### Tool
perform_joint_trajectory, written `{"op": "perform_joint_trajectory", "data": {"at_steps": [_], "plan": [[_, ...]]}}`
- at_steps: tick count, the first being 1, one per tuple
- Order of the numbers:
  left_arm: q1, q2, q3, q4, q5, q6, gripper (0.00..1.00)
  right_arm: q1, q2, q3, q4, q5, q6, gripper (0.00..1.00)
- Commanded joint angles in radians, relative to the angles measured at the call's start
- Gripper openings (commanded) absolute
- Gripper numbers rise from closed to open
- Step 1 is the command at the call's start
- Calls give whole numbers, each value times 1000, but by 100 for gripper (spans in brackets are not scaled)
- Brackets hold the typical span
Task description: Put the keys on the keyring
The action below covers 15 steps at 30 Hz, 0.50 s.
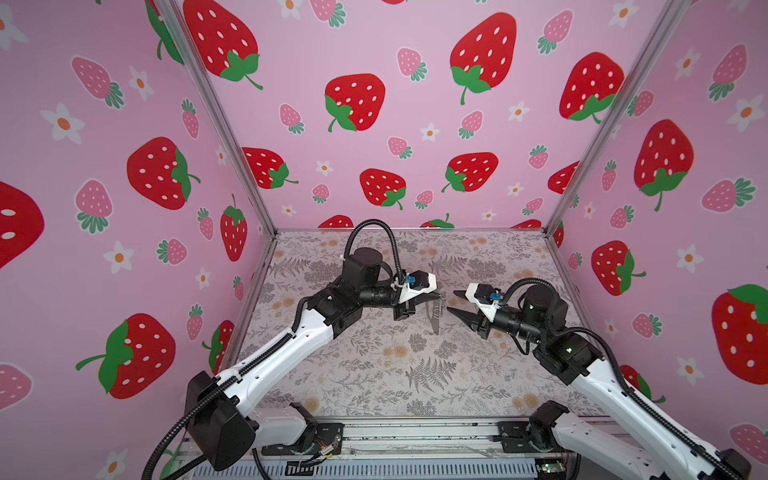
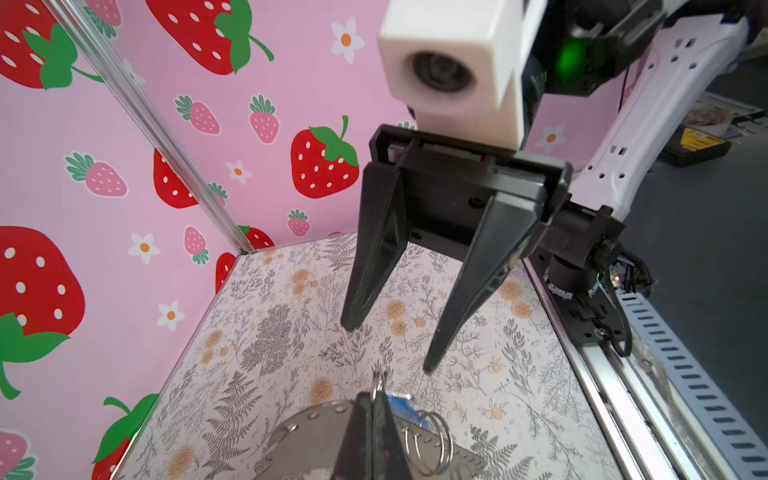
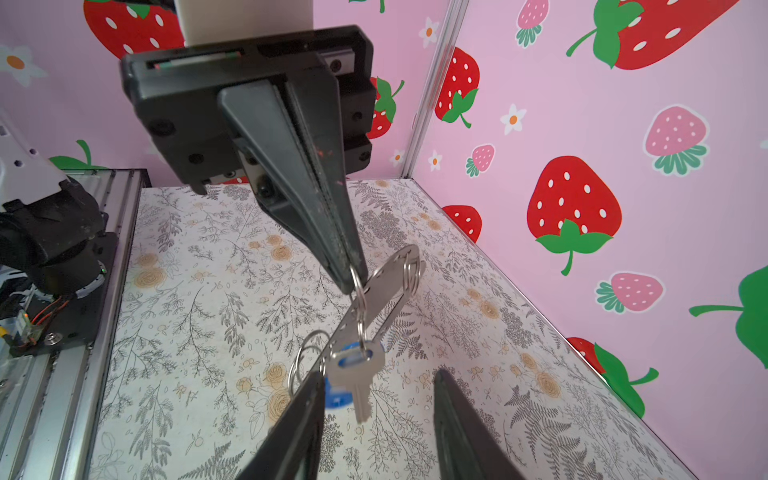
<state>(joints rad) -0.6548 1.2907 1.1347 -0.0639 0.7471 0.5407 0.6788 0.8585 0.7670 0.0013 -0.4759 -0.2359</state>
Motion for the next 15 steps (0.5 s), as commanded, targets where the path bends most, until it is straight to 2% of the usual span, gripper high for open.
{"op": "perform_joint_trajectory", "data": {"at_steps": [1, 9, 15], "plan": [[10, -24, -21, 163, 45, -98, 0, 4, 12, 17, 57, -22, 22, 44], [20, -19, -66, 320, 34, -199, 0, 3, 10, 21, 96, 1, 29, 39], [20, -13, -68, 343, 15, -224, 0, 6, -14, 15, 140, 28, -1, 31]]}}
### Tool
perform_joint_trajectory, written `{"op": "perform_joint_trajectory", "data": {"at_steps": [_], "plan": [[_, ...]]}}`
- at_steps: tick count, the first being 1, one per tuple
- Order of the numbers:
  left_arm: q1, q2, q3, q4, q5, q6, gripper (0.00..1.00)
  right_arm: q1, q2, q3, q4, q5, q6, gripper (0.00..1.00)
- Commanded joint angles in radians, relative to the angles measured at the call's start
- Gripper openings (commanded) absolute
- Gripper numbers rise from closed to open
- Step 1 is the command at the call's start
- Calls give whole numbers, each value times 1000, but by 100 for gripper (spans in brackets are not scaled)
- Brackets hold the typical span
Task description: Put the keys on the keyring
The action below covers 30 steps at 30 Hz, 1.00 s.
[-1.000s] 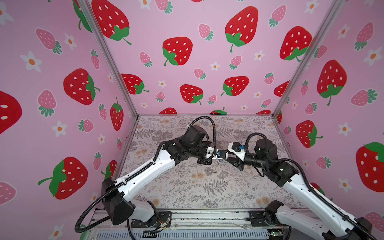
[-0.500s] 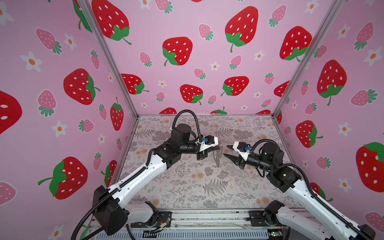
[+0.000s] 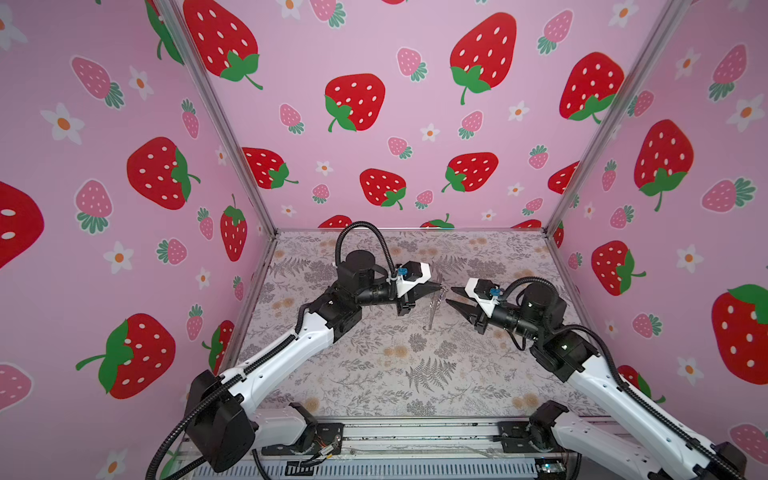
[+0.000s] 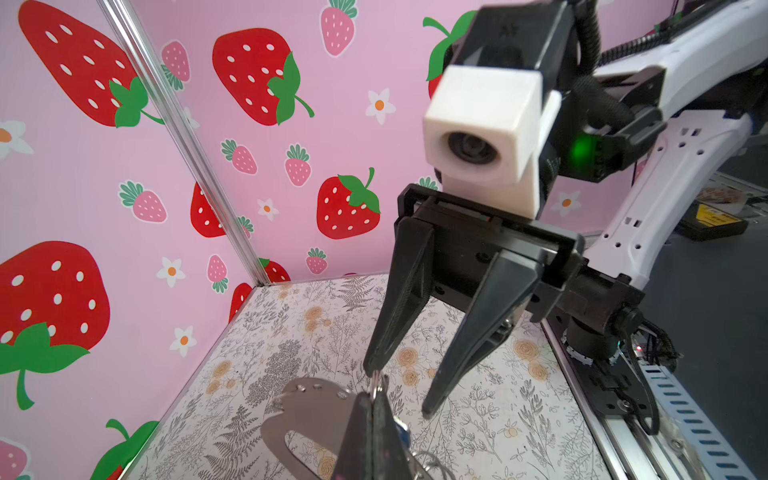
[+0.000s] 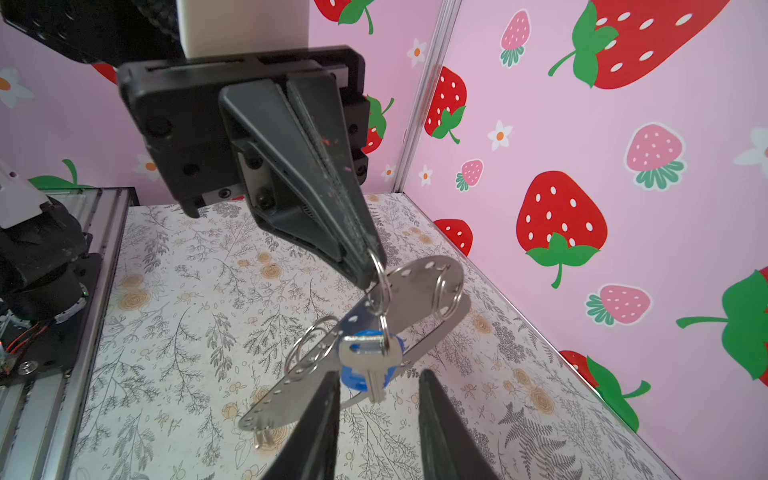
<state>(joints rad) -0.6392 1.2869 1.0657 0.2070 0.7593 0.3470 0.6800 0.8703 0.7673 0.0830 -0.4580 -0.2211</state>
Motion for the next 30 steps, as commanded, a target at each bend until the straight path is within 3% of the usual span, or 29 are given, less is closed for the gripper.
{"op": "perform_joint_trajectory", "data": {"at_steps": [1, 22, 30], "plan": [[4, -8, 3, 71, 3, -32, 0, 6, -25, 15, 63, 11, -22, 30], [4, 1, 10, 45, 5, -33, 0, 27, 30, 64, 52, 4, -87, 15], [4, 3, 10, 51, -7, -41, 0, 35, 33, 73, 21, 9, -104, 1]]}}
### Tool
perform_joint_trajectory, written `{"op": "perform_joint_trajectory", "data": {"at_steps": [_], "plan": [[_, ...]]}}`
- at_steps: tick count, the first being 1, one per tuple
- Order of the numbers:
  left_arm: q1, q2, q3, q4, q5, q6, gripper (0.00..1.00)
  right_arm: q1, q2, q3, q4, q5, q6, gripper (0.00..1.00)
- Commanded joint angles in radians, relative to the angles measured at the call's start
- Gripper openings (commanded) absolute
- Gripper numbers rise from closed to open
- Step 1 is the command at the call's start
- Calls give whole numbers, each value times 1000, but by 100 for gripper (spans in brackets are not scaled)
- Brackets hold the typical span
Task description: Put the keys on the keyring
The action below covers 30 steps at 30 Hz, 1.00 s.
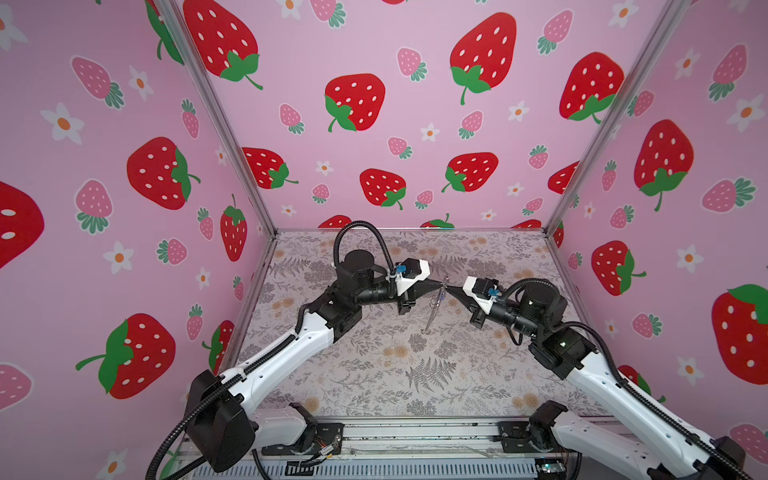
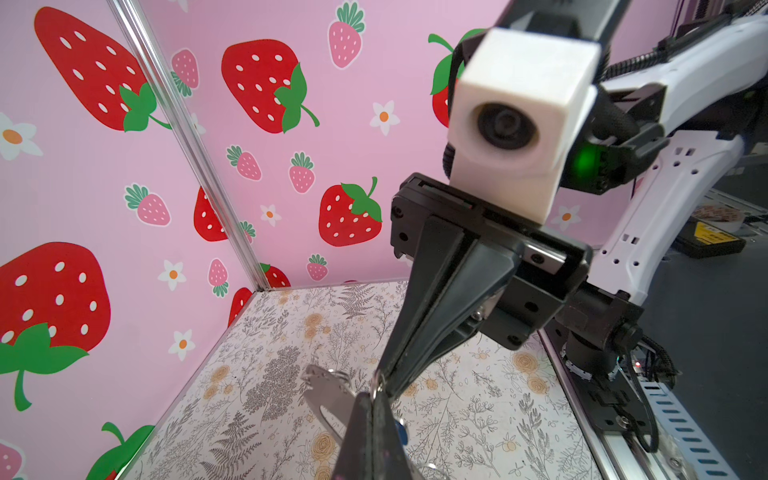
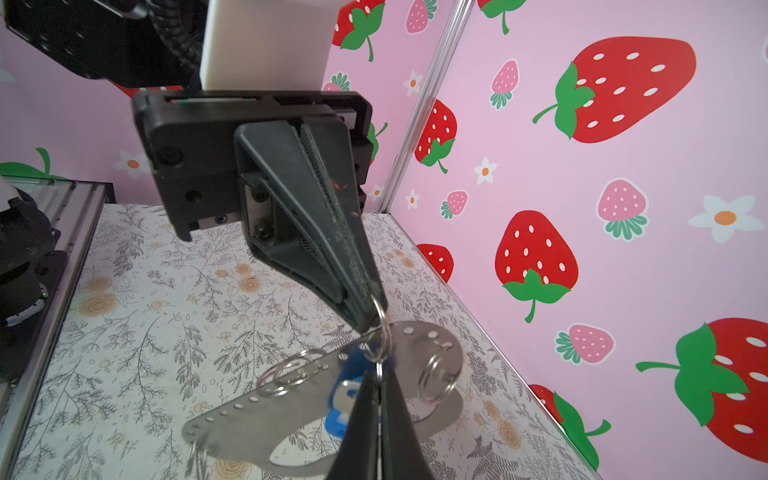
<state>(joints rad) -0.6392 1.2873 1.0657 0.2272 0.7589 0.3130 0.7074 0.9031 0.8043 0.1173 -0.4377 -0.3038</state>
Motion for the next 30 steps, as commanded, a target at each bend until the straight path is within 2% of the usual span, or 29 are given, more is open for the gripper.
{"op": "perform_joint_trajectory", "data": {"at_steps": [1, 18, 20, 23, 26, 30], "plan": [[3, 3, 10, 33, -11, -11, 0, 7, 0, 36, -16, -12, -23, 0], [-8, 6, -49, 197, -108, -127, 0, 31, 66, 56, -9, -10, -1, 0], [-6, 0, -52, 183, -108, -110, 0, 32, 52, 57, -19, 20, 8, 8], [5, -5, -52, 156, -62, -83, 0, 30, 17, 45, -28, 38, 15, 14], [9, -11, -57, 153, -18, -55, 0, 29, -25, 36, -36, 2, 25, 18], [9, -13, -50, 138, 18, -34, 0, 23, -30, 46, -35, -14, 73, 19]]}}
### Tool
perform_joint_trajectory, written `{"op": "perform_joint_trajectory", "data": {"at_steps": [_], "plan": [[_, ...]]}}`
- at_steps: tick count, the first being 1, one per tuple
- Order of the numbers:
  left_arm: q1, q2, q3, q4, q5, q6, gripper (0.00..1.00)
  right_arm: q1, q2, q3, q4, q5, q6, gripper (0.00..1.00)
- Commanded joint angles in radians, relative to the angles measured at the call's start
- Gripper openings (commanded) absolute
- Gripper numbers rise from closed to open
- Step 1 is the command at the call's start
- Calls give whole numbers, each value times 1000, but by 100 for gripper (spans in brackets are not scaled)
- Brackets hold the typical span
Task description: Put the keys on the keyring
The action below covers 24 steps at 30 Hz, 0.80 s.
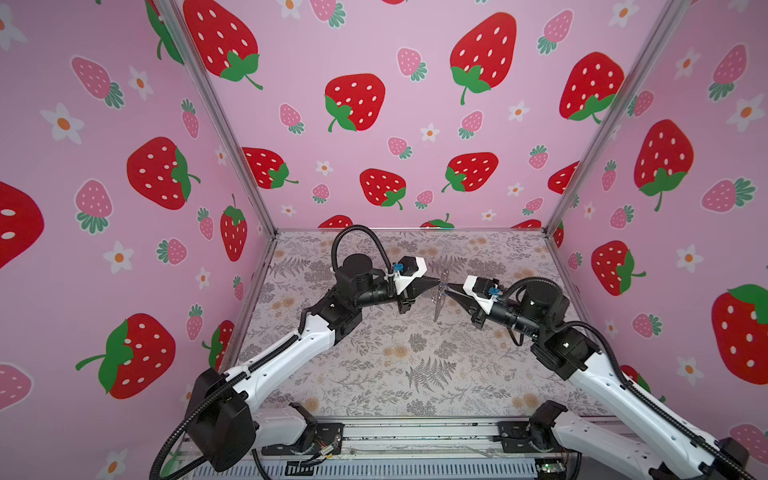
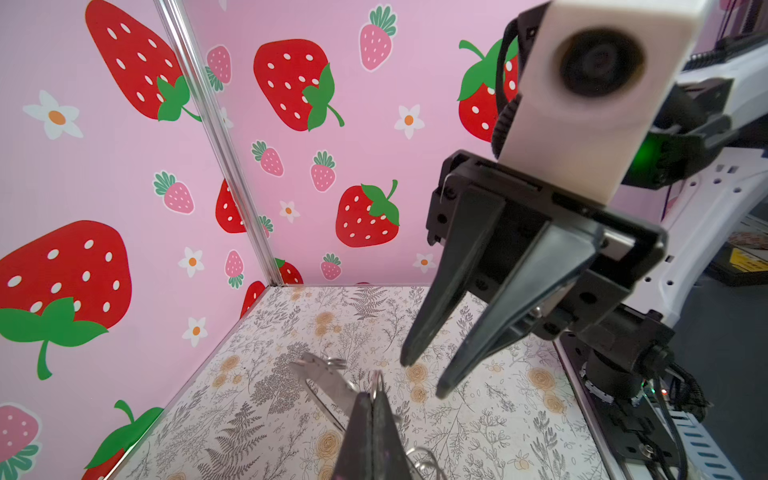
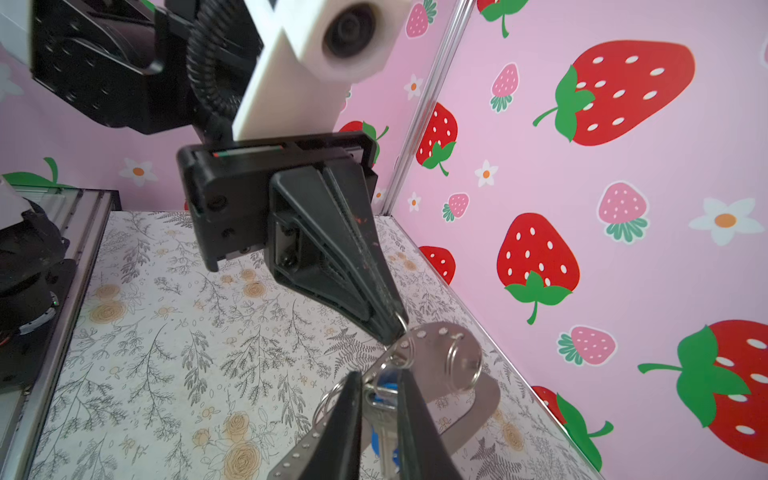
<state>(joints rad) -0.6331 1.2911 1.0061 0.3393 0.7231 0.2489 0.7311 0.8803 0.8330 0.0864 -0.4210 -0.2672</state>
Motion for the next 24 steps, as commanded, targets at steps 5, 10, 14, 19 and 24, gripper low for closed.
{"op": "perform_joint_trajectory", "data": {"at_steps": [5, 10, 14, 19, 24], "plan": [[3, -19, 9, 20, 80, 39, 0, -7, 23, 37, -8, -60, 62, 19], [3, -30, 7, 8, 99, 58, 0, -13, 57, 40, -9, -58, 77, 22], [2, -33, 6, 5, 114, 69, 0, -18, 57, 37, -2, -54, 92, 23], [3, -29, 7, -2, 115, 77, 0, -28, 44, 26, 9, -50, 108, 23], [4, -29, 12, -12, 107, 82, 0, -41, 10, 11, 3, -41, 110, 24]]}}
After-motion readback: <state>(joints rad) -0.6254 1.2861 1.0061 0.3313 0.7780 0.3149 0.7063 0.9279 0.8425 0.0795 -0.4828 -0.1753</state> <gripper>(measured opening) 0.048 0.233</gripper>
